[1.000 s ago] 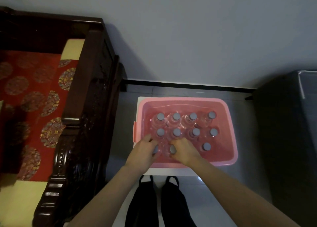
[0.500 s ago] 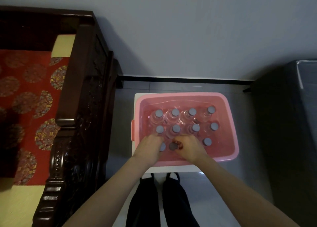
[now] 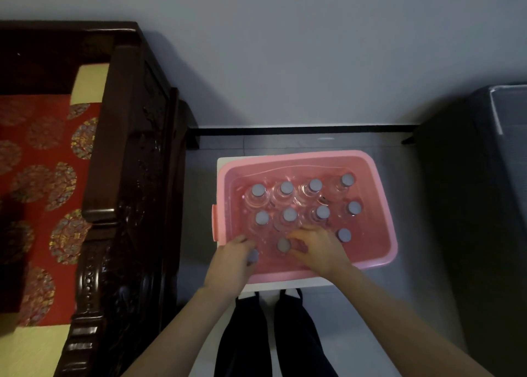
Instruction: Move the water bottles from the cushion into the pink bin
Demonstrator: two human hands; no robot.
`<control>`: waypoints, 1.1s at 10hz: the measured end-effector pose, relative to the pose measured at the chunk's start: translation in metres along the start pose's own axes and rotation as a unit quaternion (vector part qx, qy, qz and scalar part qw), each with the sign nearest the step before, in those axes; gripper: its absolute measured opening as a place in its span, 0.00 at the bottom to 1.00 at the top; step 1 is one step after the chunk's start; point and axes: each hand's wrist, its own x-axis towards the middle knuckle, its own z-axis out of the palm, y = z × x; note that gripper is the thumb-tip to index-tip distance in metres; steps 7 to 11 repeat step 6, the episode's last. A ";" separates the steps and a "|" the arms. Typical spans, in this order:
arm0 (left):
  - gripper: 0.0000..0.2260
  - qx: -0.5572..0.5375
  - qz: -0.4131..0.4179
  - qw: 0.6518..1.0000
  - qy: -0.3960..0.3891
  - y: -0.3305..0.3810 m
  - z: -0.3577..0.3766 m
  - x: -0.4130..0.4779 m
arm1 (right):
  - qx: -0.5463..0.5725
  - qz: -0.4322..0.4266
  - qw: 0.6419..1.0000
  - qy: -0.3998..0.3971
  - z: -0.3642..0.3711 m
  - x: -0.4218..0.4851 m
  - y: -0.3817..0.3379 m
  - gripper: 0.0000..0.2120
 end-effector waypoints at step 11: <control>0.12 0.135 -0.054 0.977 -0.154 0.020 -0.014 0.041 | 0.005 0.027 0.999 -0.021 -0.017 0.000 0.013 0.15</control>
